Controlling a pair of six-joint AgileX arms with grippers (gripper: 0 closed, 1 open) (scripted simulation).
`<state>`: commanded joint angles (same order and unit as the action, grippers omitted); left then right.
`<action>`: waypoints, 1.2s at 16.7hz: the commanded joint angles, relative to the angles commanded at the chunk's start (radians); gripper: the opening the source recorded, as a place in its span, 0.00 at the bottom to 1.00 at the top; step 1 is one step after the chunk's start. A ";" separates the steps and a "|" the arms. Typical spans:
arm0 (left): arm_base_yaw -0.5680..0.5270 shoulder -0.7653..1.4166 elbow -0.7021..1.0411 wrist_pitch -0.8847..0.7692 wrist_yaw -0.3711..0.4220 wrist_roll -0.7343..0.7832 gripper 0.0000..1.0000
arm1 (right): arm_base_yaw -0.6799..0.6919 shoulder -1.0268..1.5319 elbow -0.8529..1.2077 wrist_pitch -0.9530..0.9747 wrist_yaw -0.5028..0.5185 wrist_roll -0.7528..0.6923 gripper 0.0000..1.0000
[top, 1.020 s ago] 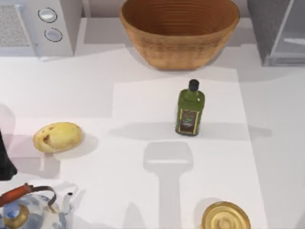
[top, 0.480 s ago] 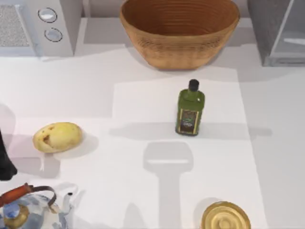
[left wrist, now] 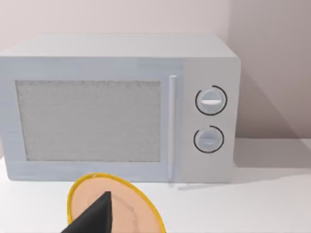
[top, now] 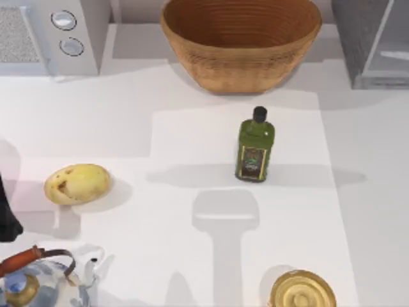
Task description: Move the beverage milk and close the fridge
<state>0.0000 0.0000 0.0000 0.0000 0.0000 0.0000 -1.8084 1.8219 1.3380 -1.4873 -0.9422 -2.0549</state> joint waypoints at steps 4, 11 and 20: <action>0.000 0.000 0.000 0.000 0.000 0.000 1.00 | -0.002 0.002 0.000 0.000 -0.001 -0.002 1.00; 0.000 0.000 0.000 0.000 0.000 0.000 1.00 | 0.148 0.014 0.027 0.143 0.004 0.160 1.00; 0.000 0.000 0.000 0.000 0.000 0.000 1.00 | 0.652 0.012 0.063 0.761 0.087 0.904 1.00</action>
<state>0.0000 0.0000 0.0000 0.0000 0.0000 0.0000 -1.1563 1.8336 1.4010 -0.7263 -0.8550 -1.1510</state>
